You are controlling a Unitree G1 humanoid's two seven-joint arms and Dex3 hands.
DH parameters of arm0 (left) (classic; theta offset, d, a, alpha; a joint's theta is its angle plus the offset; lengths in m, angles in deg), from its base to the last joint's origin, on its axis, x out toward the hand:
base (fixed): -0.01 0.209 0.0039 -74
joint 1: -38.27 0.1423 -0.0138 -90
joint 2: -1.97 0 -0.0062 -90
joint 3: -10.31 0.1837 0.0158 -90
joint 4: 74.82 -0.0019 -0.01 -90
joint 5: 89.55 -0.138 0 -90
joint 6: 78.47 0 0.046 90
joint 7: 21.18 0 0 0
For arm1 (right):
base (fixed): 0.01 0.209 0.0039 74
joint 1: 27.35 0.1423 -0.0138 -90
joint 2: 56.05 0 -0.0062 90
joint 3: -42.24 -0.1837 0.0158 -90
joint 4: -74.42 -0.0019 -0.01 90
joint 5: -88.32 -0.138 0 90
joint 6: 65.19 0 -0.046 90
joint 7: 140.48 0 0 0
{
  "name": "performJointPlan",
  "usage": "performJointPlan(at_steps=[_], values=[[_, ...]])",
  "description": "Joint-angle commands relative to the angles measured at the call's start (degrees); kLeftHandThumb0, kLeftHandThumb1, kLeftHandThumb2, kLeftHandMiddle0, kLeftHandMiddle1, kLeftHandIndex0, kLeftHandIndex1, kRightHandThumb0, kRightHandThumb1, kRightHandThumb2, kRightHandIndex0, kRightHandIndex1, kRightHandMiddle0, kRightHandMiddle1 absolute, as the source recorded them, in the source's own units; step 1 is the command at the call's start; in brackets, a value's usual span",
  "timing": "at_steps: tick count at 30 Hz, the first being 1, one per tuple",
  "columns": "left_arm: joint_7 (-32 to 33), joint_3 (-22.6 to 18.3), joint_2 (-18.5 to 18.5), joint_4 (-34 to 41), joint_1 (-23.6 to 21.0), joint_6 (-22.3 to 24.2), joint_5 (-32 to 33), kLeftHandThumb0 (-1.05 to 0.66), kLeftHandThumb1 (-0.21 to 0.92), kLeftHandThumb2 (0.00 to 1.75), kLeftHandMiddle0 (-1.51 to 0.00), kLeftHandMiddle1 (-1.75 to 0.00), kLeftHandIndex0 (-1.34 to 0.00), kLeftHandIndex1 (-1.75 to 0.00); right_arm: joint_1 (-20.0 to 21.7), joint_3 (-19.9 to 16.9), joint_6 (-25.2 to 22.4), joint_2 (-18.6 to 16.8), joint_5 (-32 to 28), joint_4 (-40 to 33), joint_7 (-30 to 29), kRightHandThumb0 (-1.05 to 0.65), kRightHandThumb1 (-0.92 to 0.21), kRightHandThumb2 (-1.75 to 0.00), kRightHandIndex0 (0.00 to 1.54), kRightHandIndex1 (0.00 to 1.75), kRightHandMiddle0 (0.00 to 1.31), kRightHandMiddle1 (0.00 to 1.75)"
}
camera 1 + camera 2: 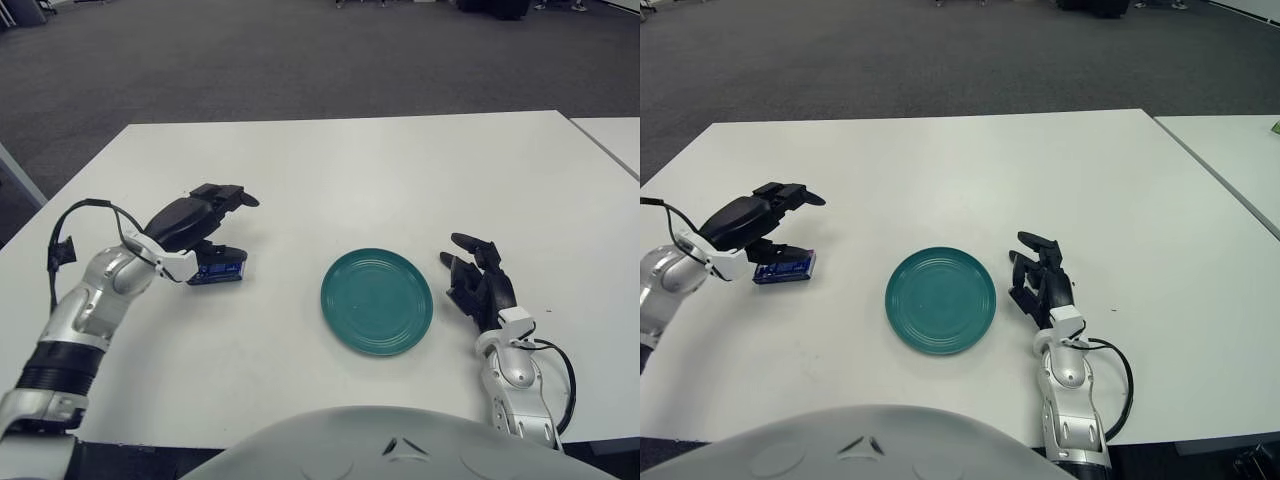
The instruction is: Put the gum into the plate.
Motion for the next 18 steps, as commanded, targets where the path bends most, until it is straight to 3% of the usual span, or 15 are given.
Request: performJointPlan(at_steps=[1,9,18], values=[[-3.28,1.67,2.03,0.24,-1.82,2.03,-1.45,-1.05,0.92,0.46,-0.05,-0.07,0.00,-0.39,-1.67,0.01,-3.20,0.10,-0.07,1.83,0.46,-0.64,-0.92,-0.79,0.40,0.52,0.00,1.05],[-6.87,3.47,2.78,1.63,-2.11,6.17,-3.06,-1.05,0.92,0.44,-0.02,-0.02,0.00,-0.16,-1.42,-0.37,-3.11,0.36,-0.21,2.30,0.74,-0.64,-0.92,-0.80,0.41,0.52,0.00,1.05],[-2.62,6.24,2.32,-5.30,-4.49,5.49,-7.77,-1.05,0.92,0.41,0.00,0.00,0.00,-0.07,-1.07,-0.64,-2.88,0.34,-0.40,2.80,0.87,-0.64,-0.92,-0.79,0.42,0.52,0.00,1.07]])
